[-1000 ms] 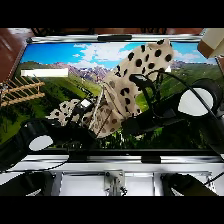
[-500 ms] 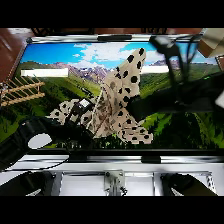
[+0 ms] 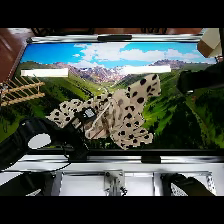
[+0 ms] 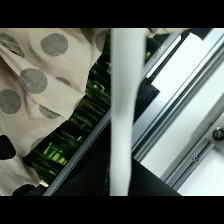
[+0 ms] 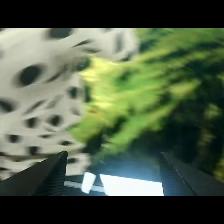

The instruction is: Fold the shirts.

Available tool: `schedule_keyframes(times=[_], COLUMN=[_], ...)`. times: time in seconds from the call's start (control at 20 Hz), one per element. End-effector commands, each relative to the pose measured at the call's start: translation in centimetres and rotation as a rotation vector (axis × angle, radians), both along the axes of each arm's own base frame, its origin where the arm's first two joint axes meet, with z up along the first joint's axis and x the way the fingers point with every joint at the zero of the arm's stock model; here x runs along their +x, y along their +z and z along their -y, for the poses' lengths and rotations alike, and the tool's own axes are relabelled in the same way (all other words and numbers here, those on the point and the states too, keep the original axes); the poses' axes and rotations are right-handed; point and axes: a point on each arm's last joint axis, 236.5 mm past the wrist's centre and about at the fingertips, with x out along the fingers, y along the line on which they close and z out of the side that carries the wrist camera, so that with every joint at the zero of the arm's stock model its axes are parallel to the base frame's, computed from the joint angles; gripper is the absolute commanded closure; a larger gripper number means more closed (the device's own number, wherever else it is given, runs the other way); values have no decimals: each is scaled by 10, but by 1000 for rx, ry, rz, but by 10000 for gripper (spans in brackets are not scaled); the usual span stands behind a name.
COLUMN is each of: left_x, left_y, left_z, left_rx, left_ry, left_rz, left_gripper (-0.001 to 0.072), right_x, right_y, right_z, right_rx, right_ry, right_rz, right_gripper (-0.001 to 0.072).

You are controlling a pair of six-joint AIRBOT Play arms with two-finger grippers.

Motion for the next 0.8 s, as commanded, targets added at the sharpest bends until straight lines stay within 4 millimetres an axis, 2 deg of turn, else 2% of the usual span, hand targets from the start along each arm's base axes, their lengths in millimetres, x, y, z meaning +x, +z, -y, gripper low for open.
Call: schedule_keyframes(times=[0.0, 0.1, 0.15, 0.2, 0.35, 0.5, 0.75], left_x=[-3, -3, -4, -6, -8, -7, 0], left_y=[-4, -4, -4, -5, -7, -7, -10], left_z=[-10, -10, -11, -13, -19, -19, -33], left_rx=[58, 64, 71, 83, 110, 112, 171], left_ry=[-134, -186, -209, -235, -244, -254, -255], left_rz=[37, 56, 59, 59, 52, 57, 80], left_gripper=[665, 665, 665, 665, 665, 665, 665], right_x=[17, 17, 17, 16, 14, 5, -7], right_y=[-29, -42, -45, -48, -61, -63, -68], right_z=[20, -22, -38, -46, -50, -74, -102], right_rx=[-121, -110, -84, -73, -82, 0, 98], right_ry=[294, 708, 830, 905, 1037, 1171, 1245], right_rz=[-104, -107, -90, -87, -121, -110, -113], right_gripper=[68, 68, 68, 68, 68, 68, 68])
